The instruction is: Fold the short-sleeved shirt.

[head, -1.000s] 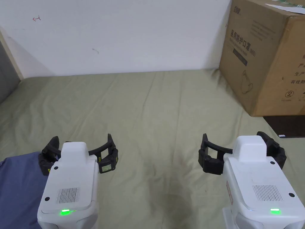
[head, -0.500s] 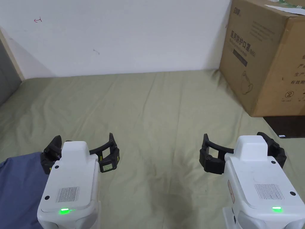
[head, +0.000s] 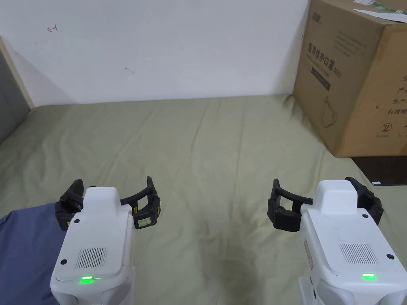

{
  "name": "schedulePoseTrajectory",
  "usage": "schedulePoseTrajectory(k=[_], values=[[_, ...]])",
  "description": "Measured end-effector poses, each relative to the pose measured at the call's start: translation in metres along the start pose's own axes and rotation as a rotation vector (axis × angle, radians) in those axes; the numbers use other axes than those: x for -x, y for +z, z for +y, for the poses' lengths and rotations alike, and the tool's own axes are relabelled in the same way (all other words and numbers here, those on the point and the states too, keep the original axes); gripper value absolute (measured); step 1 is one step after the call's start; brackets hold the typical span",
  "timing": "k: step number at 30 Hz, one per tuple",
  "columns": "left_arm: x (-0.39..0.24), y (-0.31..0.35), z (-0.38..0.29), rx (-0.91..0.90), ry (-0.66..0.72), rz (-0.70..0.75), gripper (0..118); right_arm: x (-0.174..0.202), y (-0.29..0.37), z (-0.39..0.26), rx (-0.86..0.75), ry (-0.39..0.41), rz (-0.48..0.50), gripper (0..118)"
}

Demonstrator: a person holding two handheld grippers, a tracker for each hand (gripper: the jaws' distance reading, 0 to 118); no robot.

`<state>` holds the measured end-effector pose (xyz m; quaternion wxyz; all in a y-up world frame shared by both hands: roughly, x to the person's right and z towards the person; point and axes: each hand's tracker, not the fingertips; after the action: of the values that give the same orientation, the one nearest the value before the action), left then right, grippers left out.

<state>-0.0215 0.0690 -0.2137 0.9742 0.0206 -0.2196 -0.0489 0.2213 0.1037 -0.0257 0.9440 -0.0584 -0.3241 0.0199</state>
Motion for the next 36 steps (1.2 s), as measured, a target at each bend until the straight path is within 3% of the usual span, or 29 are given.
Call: schedulePoseTrajectory(k=[6, 8, 9, 10, 11, 12, 13, 15, 24, 36], values=[[0.000, -0.001, 0.001, 0.005, 0.000, -0.007, 118, 0.000, -0.003, 0.000, 0.016, -0.009, 0.003, 113], [0.001, -0.001, 0.003, 0.015, 0.018, -0.022, 114, 0.000, -0.003, 0.000, 0.017, -0.014, 0.004, 99], [0.001, 0.000, 0.004, 0.015, 0.026, -0.025, 105, 0.000, -0.002, 0.001, 0.017, -0.015, 0.004, 82], [0.000, 0.001, 0.005, 0.012, 0.036, -0.027, 85, 0.001, -0.003, 0.001, 0.015, -0.014, 0.004, 57], [0.000, 0.000, 0.006, 0.016, 0.040, -0.025, 46, 0.002, -0.003, 0.001, 0.017, -0.010, 0.002, 18], [-0.001, -0.002, 0.007, 0.028, 0.040, -0.013, 18, 0.002, -0.005, 0.001, 0.020, 0.001, -0.006, 0], [-0.002, -0.004, 0.008, 0.037, 0.047, -0.011, 5, 0.002, -0.005, 0.000, 0.024, 0.005, -0.010, 0], [0.002, -0.002, 0.009, 0.036, 0.097, -0.035, 1, 0.001, -0.006, 0.001, 0.027, -0.002, 0.008, 0], [0.036, 0.006, 0.011, 0.033, 0.118, 0.039, 0, 0.020, -0.012, 0.006, 0.016, 0.010, 0.083, 0], [0.178, 0.068, 0.003, 0.069, 0.063, 0.357, 0, 0.163, -0.011, 0.020, -0.043, 0.016, 0.417, 0]])
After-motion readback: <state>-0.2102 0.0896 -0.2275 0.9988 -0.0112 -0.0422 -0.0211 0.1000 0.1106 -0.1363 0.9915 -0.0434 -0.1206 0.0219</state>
